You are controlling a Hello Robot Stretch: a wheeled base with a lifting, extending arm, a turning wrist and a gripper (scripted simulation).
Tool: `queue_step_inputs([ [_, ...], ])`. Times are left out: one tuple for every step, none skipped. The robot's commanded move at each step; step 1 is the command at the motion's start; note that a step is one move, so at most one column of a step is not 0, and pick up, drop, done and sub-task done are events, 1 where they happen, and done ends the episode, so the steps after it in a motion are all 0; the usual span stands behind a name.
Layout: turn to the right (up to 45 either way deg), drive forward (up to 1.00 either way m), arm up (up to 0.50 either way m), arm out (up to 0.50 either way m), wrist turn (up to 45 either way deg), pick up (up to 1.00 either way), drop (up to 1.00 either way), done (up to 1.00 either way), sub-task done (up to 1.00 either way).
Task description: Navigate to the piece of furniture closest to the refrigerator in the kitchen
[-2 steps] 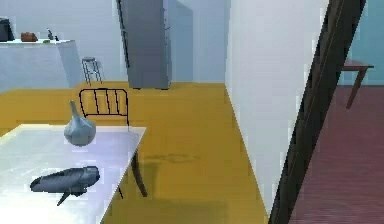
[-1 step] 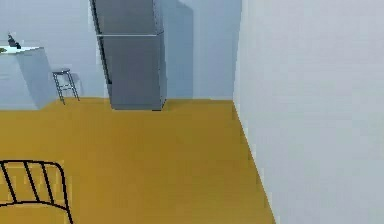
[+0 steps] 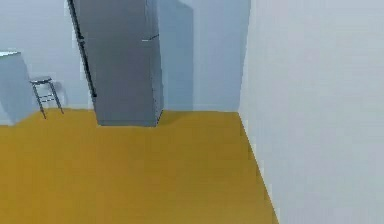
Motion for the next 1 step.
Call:
queue_step_inputs([
  [-9.0,0.00,0.00,0.00,0.0,0.00,0.00,0.00,0.00],
])
